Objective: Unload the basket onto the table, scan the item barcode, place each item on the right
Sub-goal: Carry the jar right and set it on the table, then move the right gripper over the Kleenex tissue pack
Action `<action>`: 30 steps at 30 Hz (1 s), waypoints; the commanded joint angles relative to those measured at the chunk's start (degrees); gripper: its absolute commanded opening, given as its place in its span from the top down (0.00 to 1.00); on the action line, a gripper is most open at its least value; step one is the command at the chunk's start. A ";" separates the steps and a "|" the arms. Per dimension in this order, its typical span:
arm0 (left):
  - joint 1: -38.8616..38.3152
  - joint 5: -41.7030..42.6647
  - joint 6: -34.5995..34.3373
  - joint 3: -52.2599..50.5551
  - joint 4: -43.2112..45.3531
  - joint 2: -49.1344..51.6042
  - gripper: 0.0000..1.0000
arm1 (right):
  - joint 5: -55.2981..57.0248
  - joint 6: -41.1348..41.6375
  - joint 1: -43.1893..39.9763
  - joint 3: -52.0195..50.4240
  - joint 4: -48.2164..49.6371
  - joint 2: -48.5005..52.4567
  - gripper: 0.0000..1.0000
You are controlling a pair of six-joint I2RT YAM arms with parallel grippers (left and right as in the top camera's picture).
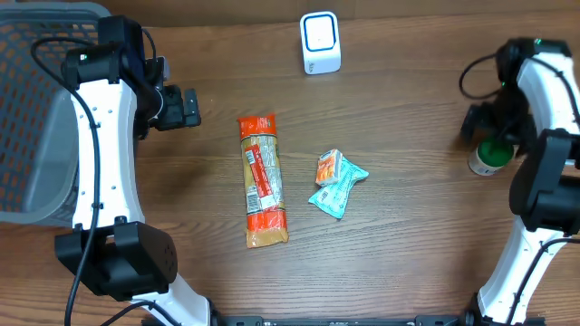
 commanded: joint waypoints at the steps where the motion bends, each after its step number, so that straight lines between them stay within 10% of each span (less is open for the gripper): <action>1: -0.11 0.39 0.83 1.07 -0.11 -1.42 0.00 | -2.73 -0.07 1.46 11.47 -3.76 -4.92 0.00; 12: -0.13 0.39 0.85 1.07 -0.09 -1.42 0.00 | -26.05 -7.74 13.51 19.93 -8.50 -8.76 0.00; 21: -0.13 0.39 0.83 1.07 -0.11 -1.42 0.00 | -25.99 -7.30 24.28 8.24 -4.90 -8.76 0.44; 30: -0.13 0.39 0.83 1.07 -0.11 -1.42 0.00 | -25.55 -1.20 31.63 -7.69 6.86 -8.76 0.49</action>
